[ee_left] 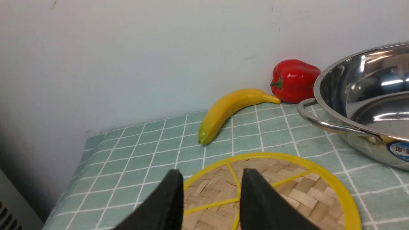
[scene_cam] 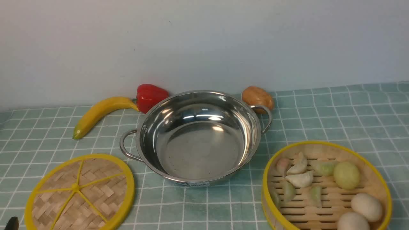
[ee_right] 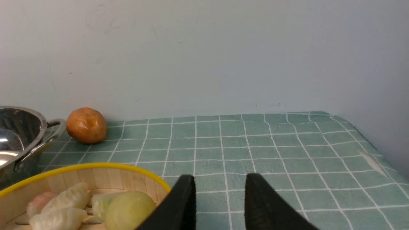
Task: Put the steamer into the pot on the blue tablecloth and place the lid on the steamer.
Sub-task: 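Place the bamboo steamer lid onto the steamer basket in the pot with the right gripper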
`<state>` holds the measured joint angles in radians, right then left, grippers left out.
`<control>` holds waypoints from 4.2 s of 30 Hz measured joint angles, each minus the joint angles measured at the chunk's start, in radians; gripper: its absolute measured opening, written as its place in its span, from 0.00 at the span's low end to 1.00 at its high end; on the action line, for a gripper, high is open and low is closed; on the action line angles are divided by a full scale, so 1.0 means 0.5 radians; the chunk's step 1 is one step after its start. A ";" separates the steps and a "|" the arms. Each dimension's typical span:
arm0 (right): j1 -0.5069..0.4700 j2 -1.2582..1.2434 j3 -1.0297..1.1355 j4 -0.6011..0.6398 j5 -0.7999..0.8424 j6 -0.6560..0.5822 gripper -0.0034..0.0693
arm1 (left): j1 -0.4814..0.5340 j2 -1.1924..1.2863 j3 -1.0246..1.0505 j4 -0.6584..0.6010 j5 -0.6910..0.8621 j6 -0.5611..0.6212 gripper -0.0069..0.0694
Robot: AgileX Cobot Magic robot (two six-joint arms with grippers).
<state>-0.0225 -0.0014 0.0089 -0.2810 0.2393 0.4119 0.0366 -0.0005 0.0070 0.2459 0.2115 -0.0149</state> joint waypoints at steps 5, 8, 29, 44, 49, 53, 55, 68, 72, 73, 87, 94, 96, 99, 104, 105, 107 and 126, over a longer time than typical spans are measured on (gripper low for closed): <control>0.000 0.000 0.000 0.000 0.000 0.000 0.38 | 0.000 0.000 0.000 0.000 0.000 0.000 0.41; 0.000 0.000 0.000 0.000 0.000 0.000 0.38 | 0.000 0.000 0.000 0.000 0.000 0.000 0.41; 0.000 0.000 0.000 0.000 0.000 0.000 0.38 | 0.000 0.000 0.000 0.000 0.000 0.000 0.41; 0.000 0.000 0.000 1.060 -0.096 0.567 0.38 | 0.000 0.000 0.000 -0.905 -0.061 -0.561 0.41; 0.000 0.000 0.000 1.395 -0.105 0.671 0.38 | 0.000 0.000 0.000 -1.167 -0.110 -0.622 0.41; 0.000 0.000 0.000 1.439 -0.140 0.684 0.38 | 0.000 0.000 0.000 -1.202 -0.157 -0.620 0.41; 0.000 0.000 0.000 1.454 -0.184 0.686 0.38 | 0.000 0.000 0.000 -1.206 -0.194 -0.620 0.41; 0.000 0.096 -0.324 1.300 -1.765 0.441 0.38 | 0.001 0.027 -0.270 -1.254 -1.851 -0.595 0.41; 0.000 0.406 -0.944 0.661 -1.010 0.109 0.38 | 0.001 0.239 -0.685 -1.236 -1.262 -0.123 0.41; 0.000 0.424 -0.970 0.637 -0.958 0.105 0.38 | 0.001 0.253 -0.701 -1.236 -1.216 -0.080 0.41; 0.000 1.865 -1.876 0.628 1.700 -0.590 0.38 | 0.001 1.642 -1.365 -1.024 1.018 0.367 0.41; 0.036 2.379 -1.877 0.949 1.676 -0.863 0.38 | 0.001 2.183 -1.588 -0.508 1.477 0.102 0.41; 0.041 2.526 -1.881 0.896 1.616 -0.841 0.38 | 0.001 2.309 -1.647 -0.372 1.514 0.005 0.41; 0.041 2.655 -1.883 0.842 1.572 -0.807 0.38 | 0.001 2.398 -1.677 -0.305 1.494 -0.032 0.41; 0.041 2.850 -1.885 0.823 1.457 -0.789 0.38 | 0.001 2.504 -1.691 -0.287 1.401 -0.046 0.41; 0.041 2.889 -1.885 0.821 1.419 -0.789 0.38 | 0.001 2.526 -1.694 -0.279 1.365 -0.048 0.41; 0.041 2.983 -1.887 0.819 1.347 -0.787 0.38 | 0.001 2.586 -1.696 -0.252 1.296 -0.048 0.41; 0.041 3.411 -1.893 0.865 1.130 -0.824 0.33 | 0.001 2.802 -1.697 -0.102 1.117 -0.168 0.41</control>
<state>-0.0021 1.7042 -0.9374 0.1515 0.8043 0.0000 0.0373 1.4006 -0.8415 0.1950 0.7698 -0.0991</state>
